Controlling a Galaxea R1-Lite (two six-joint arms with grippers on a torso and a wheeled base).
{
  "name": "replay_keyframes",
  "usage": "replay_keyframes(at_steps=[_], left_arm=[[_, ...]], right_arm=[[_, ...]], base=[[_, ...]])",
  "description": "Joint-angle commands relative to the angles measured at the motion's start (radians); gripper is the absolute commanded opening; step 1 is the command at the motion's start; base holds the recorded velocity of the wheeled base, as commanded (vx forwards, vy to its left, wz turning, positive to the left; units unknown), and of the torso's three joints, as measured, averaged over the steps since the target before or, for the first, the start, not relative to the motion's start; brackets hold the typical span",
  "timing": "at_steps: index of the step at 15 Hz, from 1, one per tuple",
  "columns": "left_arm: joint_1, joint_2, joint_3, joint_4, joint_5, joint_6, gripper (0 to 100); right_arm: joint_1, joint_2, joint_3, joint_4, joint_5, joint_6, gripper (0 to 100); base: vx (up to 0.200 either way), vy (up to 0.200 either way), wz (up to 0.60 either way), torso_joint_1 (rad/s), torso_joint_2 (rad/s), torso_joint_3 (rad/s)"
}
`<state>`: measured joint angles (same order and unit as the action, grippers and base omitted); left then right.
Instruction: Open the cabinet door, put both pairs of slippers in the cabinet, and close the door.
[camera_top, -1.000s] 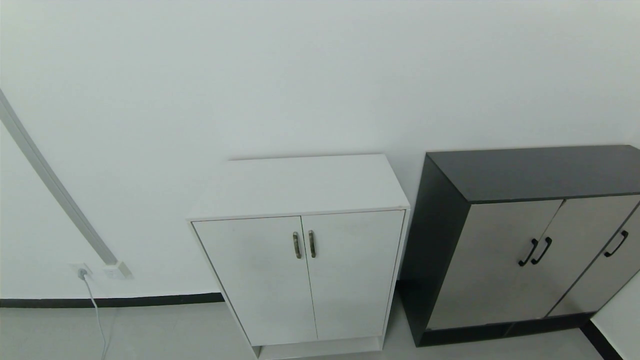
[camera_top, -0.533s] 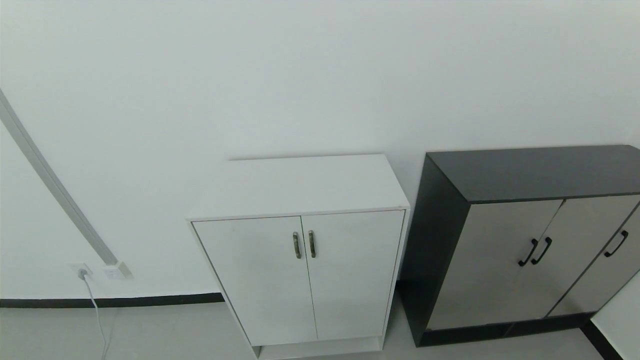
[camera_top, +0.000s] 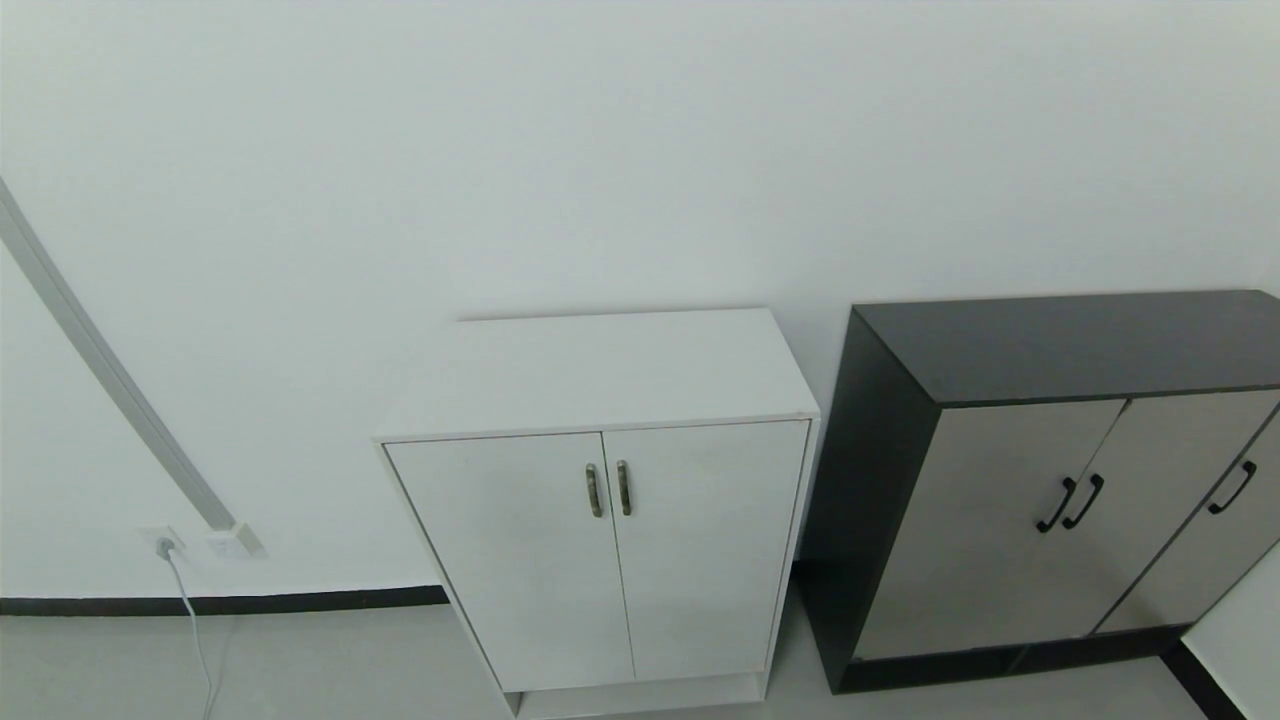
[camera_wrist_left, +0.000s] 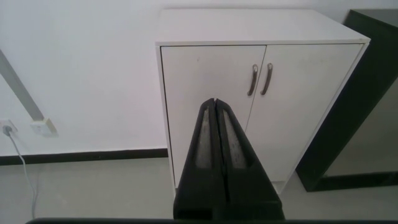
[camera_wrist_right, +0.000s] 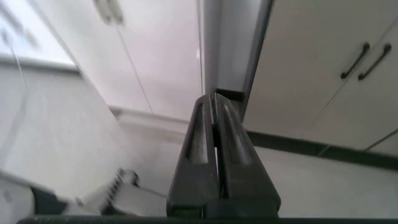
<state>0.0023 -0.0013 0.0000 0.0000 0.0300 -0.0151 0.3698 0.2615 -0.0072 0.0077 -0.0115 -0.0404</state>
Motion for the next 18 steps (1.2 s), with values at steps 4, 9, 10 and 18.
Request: replay_keyframes(at_steps=[4,9,10,18], left_arm=[[0.001,0.001,0.000,0.000,-0.001,0.000,0],[0.001,0.001,0.000,0.000,-0.001,0.000,0],[0.001,0.001,0.000,0.000,-0.001,0.000,0],[0.001,0.001,0.000,0.000,-0.002,0.004,0]], right_arm=[[-0.129,0.065,0.004,-0.005,-0.004,0.017,0],[-0.341,-0.091,0.006,-0.005,-0.004,0.017,0],[-0.361,-0.120,0.006,-0.005,-0.004,0.017,0],[-0.373,-0.258,0.004,-0.005,-0.035,0.048,0]], base=[[0.000,0.000,0.00,0.000,0.00,0.000],[0.000,0.000,0.00,0.000,0.00,0.000],[0.000,0.000,0.00,0.000,0.00,0.000],[0.000,0.000,0.00,0.000,0.00,0.000]])
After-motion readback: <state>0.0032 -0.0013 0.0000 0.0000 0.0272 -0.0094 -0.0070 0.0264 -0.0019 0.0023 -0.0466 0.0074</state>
